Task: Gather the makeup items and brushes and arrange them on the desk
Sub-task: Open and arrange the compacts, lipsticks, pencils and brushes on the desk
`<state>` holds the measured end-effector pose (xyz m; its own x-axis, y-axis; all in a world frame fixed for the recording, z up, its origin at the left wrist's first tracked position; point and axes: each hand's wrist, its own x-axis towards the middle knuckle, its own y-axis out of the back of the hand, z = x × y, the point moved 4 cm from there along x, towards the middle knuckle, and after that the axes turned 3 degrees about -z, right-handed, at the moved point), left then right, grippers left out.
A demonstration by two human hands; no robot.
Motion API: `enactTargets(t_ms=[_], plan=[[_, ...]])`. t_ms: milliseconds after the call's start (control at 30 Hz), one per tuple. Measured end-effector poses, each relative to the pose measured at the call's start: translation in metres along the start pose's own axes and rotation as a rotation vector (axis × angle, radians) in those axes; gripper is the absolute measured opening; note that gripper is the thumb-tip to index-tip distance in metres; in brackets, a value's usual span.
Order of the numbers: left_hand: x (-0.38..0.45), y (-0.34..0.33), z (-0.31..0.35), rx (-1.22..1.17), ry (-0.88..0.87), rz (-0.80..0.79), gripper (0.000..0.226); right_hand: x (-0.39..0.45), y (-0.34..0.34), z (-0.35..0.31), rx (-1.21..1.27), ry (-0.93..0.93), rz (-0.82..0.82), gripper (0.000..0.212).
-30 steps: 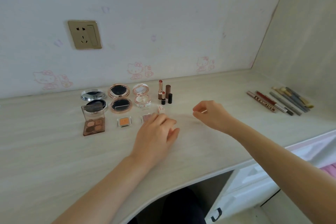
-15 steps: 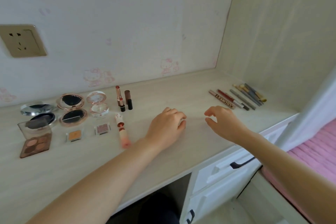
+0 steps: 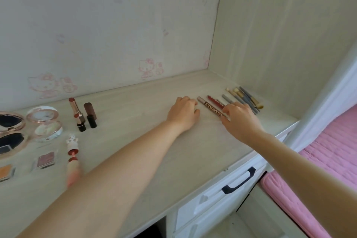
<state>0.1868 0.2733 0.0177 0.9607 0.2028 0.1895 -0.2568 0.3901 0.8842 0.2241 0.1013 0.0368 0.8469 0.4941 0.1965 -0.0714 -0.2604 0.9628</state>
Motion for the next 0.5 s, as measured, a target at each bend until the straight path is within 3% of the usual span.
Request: enactTargets(t_ms=[267, 500], plan=[[0.044, -0.019, -0.008, 0.077, 0.115, -0.043, 0.053, 0.015, -0.01, 0.004, -0.043, -0.003, -0.018, 0.032], [0.058, -0.025, -0.01, 0.07, 0.135, -0.1, 0.052, 0.016, -0.009, 0.0, -0.055, -0.011, -0.013, 0.025]])
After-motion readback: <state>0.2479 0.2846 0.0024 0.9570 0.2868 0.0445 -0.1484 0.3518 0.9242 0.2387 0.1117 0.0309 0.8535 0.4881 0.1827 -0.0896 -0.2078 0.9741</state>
